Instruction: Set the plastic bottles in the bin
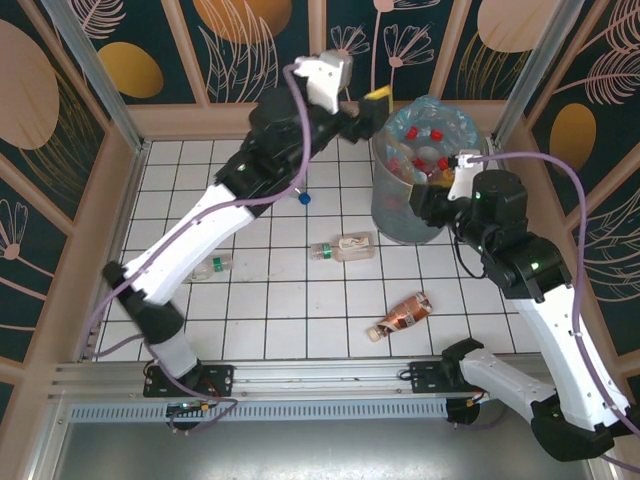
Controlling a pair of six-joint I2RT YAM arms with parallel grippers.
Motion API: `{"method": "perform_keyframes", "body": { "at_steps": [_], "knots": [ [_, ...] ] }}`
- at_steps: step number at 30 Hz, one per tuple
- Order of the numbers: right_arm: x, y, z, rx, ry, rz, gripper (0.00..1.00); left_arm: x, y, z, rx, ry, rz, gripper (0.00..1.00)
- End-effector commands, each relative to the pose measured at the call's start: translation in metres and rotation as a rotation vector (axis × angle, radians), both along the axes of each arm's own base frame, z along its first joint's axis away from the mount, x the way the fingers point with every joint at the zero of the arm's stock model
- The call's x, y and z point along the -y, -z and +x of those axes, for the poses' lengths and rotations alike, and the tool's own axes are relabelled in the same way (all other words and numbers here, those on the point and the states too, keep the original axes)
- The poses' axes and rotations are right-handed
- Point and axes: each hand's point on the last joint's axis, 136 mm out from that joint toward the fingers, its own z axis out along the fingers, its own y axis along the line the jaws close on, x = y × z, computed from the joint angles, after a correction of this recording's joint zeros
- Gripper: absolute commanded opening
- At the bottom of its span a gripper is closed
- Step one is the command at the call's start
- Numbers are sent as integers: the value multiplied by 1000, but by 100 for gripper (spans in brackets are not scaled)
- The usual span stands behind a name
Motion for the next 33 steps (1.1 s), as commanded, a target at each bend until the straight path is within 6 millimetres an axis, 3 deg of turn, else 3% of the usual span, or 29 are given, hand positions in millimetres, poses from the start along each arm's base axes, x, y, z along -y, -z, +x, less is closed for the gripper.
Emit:
{"method": "perform_keyframes", "body": {
  "at_steps": [1, 4, 7, 11, 14, 16, 18, 20, 23, 26, 30, 33],
  "knots": [
    [-14, 62, -20, -256, -16, 10, 41, -41, 41, -8, -25, -132, 125, 85],
    [-35, 106, -30, -387, -33, -43, 43, -85, 76, -18, -76, -259, 187, 85],
    [-44, 148, -46, -498, -41, -159, 48, -122, 115, -29, -131, -359, 243, 86],
    [-57, 189, -76, -582, -181, -347, 55, -151, 165, -48, -186, -395, 290, 86],
    [-73, 188, -90, -538, -343, -494, 59, -158, 199, -66, -205, -340, 325, 87],
    [-87, 175, -86, -510, -402, -487, 61, -158, 219, -84, -186, -255, 355, 88],
    [-116, 158, -95, -444, -608, -444, 62, -161, 234, -98, -160, -200, 371, 89],
    [-129, 147, -87, -381, -677, -526, 62, -157, 250, -116, -129, -100, 438, 89],
    [-127, 159, -79, -369, -783, -734, 62, -157, 261, -135, -101, -5, 536, 90],
    [-109, 183, -76, -331, -917, -950, 62, -161, 272, -149, -45, 54, 627, 91],
    [-91, 197, -70, -172, -1035, -1063, 57, -167, 286, -157, 29, 79, 695, 94],
    [-74, 220, -79, -146, -1098, -1119, 55, -163, 299, -166, 79, 137, 712, 96]
  ]
}}
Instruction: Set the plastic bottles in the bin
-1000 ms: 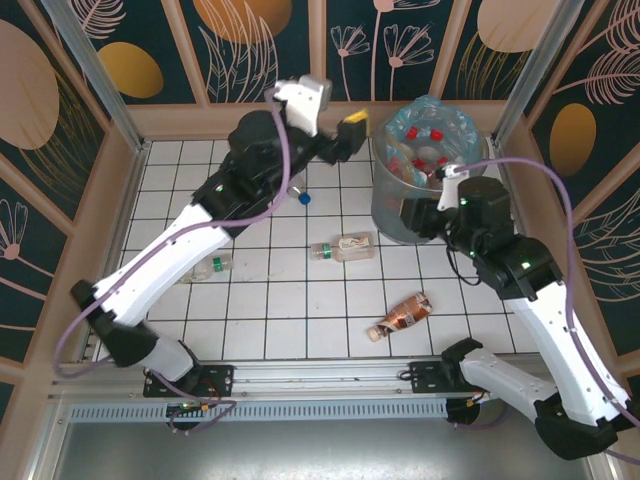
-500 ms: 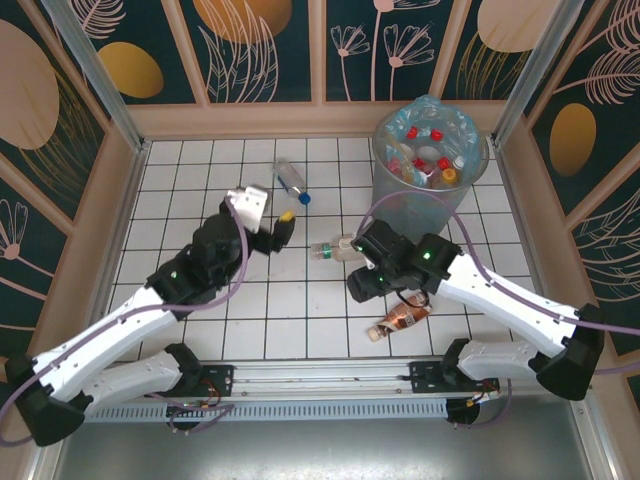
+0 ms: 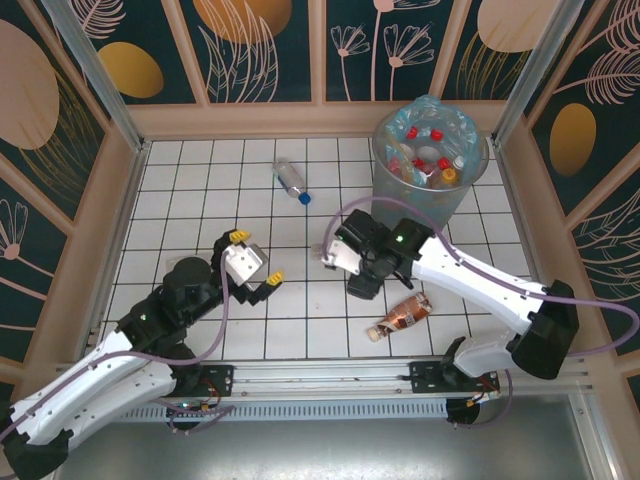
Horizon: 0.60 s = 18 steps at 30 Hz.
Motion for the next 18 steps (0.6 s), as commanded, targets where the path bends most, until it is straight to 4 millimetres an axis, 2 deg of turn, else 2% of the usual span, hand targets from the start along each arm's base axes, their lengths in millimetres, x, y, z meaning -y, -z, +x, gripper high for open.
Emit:
{"method": "perform_keyframes", "body": {
  "at_steps": [1, 4, 6, 11, 18],
  "knots": [
    [22, 16, -10, 57, -209, -67, 55, 9, 24, -13, 39, 126, 84, 97],
    [32, 41, -29, -19, -219, -90, 55, 15, 39, -17, 30, 171, 96, 97],
    [33, 51, -38, -56, -218, -90, 55, 19, 50, -18, 13, 194, 116, 97],
    [35, 71, -46, -56, -239, -85, 56, 24, 76, -20, -41, 229, 167, 98],
    [37, 83, -64, -112, -282, -74, 58, 29, 80, -24, -58, 258, 153, 98]
  ]
}}
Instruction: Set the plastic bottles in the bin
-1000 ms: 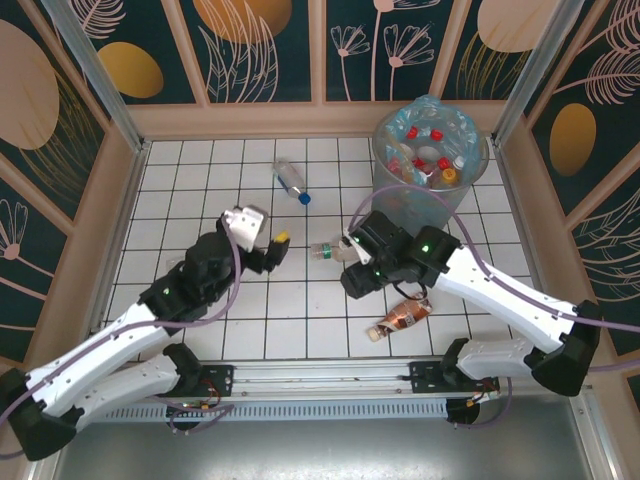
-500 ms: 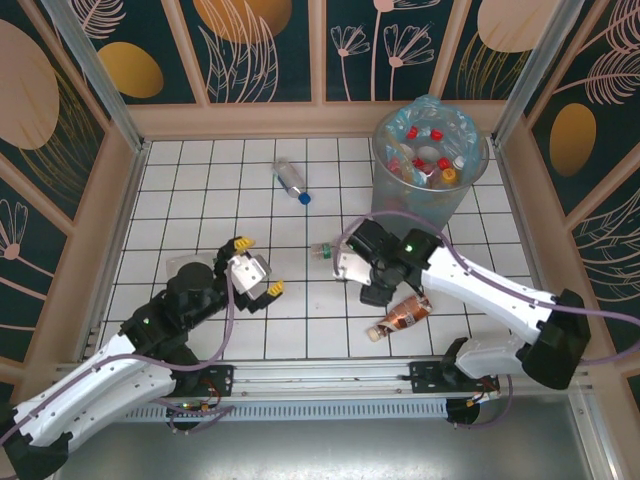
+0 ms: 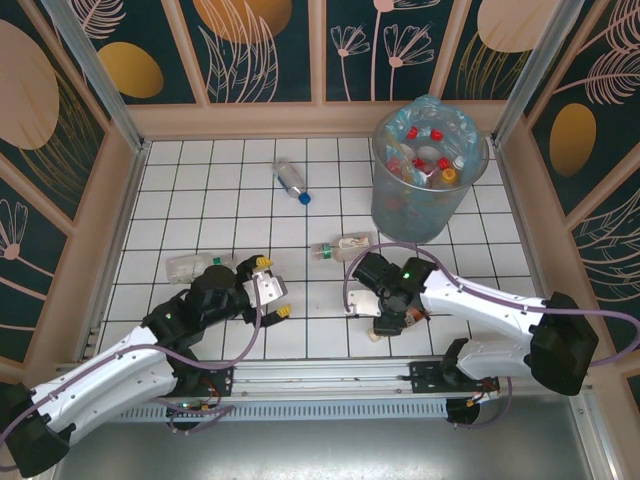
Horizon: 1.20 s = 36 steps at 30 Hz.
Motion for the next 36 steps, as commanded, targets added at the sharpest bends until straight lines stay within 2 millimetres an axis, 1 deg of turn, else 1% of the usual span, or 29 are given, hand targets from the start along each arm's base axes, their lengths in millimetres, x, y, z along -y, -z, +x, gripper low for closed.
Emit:
{"method": "perform_keyframes", "body": {
  "at_steps": [1, 5, 8, 12, 16, 19, 22, 26, 30, 32, 33, 35, 36],
  "knots": [
    [-7, -1, -11, -20, -62, 49, 58, 6, -4, -2, 25, 37, -35, 99],
    [-4, 11, -20, -41, -91, 32, 59, 8, -2, -2, 22, 46, -34, 98],
    [-3, 22, -21, -25, -111, 14, 58, 10, 0, -2, 11, 50, -33, 98],
    [-3, 31, -18, -9, -118, 13, 58, 10, 2, -3, 1, 51, -28, 98],
    [6, 42, -18, -4, -114, -26, 57, 8, 0, -2, 12, 42, -33, 99],
    [14, 52, -22, -20, -103, -51, 56, 7, -1, -1, 16, 33, -40, 98],
    [17, 59, -23, -24, -88, -53, 54, 9, -3, -2, 15, 42, -46, 99],
    [12, 58, -20, -6, -77, -24, 50, 9, -2, -1, 11, 36, -38, 99],
    [12, 55, -19, -3, -72, -20, 39, 9, -4, 0, 15, 32, -38, 99],
    [9, 48, -17, 3, -62, -9, 33, 8, -10, 2, 26, 23, -45, 99],
    [9, 43, -13, 26, -49, -9, 31, 7, -14, 4, 38, 13, -51, 99],
    [4, 32, -7, 50, -29, 9, 28, 6, -24, 7, 66, -7, -66, 99],
    [-1, 22, -2, 70, -12, 29, 26, 5, -33, 10, 87, -19, -82, 99]
  ]
}}
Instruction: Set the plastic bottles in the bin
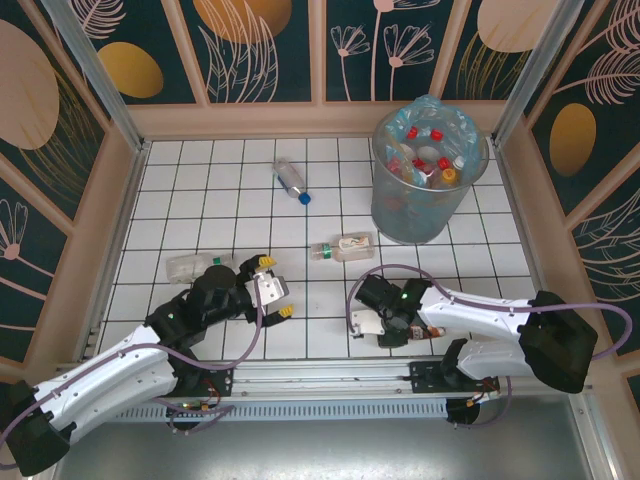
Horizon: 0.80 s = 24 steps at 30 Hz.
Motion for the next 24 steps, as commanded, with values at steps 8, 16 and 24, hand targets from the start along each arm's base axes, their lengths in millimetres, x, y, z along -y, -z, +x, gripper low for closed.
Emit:
{"method": "perform_keyframes", "body": {
  "at_steps": [8, 16, 24],
  "knots": [
    [-61, -129, 62, 257, 188, 303, 20, -2, -130, 21, 210, -112, -292, 98],
    [-111, -292, 121, 527, 344, 722, 19, 7, -239, 53, 257, -239, -527, 94],
    [-81, -438, 190, 946, 509, 1005, 18, 31, -287, 71, 216, -226, -634, 92]
  ]
}}
